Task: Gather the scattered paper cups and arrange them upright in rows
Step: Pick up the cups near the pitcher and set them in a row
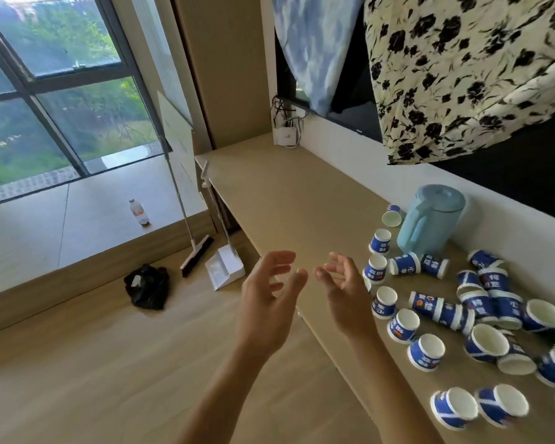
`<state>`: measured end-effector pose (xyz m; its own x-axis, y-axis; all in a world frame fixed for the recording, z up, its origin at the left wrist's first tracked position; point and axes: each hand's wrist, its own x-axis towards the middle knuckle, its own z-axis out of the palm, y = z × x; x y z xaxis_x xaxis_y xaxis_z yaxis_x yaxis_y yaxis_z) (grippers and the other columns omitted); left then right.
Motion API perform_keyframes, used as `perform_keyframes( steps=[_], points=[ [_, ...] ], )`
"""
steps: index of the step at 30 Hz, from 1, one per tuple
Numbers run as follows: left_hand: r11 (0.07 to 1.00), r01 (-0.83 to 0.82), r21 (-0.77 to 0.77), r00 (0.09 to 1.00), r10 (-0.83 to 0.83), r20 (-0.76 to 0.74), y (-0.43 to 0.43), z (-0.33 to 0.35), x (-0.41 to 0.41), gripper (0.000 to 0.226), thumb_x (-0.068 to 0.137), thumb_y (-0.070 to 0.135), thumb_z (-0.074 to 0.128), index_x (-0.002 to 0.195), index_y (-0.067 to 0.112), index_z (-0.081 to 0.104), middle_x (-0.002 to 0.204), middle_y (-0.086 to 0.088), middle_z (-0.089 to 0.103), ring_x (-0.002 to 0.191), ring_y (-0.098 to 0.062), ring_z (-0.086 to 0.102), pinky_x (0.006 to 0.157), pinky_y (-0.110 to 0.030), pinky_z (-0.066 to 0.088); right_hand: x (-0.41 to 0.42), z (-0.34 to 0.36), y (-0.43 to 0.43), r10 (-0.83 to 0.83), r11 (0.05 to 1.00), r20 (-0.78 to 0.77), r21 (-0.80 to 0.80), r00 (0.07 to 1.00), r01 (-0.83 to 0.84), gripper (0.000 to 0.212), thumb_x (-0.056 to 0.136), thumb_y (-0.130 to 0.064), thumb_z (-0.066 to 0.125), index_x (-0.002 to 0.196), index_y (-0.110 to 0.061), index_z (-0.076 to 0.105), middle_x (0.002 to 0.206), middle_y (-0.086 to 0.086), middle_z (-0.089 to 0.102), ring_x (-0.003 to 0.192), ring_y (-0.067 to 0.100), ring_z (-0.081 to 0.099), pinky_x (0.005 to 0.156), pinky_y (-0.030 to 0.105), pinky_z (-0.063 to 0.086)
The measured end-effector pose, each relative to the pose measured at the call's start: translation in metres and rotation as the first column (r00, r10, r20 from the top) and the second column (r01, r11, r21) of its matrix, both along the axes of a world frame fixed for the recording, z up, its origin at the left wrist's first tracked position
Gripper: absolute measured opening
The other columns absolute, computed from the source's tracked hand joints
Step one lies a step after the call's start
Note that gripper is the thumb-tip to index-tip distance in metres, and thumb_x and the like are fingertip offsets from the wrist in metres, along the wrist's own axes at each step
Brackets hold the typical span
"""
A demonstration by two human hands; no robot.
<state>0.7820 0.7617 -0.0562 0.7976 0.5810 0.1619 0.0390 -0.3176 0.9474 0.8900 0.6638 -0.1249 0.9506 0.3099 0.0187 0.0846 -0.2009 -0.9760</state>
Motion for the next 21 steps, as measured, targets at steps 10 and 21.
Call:
perform_keyframes(
  steps=[10, 21],
  points=[
    [0.981, 0.181, -0.076, 0.983, -0.182, -0.009, 0.079, -0.021, 0.107, 0.013, 0.096, 0.026, 0.067, 0.109, 0.028, 0.067, 0.113, 0.016, 0.069, 0.107, 0.003, 0.064, 0.086, -0.023, 0.052, 0.089, -0.023, 0.056, -0.173, 0.984, -0.051, -0.053, 0.984, 0.171, 0.049, 0.098, -0.029, 0.065, 0.142, -0.017, 0.049, 0.129, 0.003, 0.063, 0.096, -0.001, 0.060, 0.073, 0.008, 0.041],
    [0.881, 0.455, -0.131, 0.887, -0.461, -0.018, 0.191, -0.014, 0.228, 0.014, 0.096, 0.026, 0.065, 0.109, 0.026, 0.068, 0.112, 0.017, 0.070, 0.105, 0.006, 0.064, 0.084, -0.015, 0.052, 0.172, -0.028, 0.140, -0.422, 0.902, -0.038, -0.121, 0.906, 0.415, 0.051, 0.096, -0.035, 0.066, 0.140, -0.015, 0.052, 0.129, 0.003, 0.065, 0.090, -0.012, 0.057, 0.069, -0.001, 0.043]
  ],
)
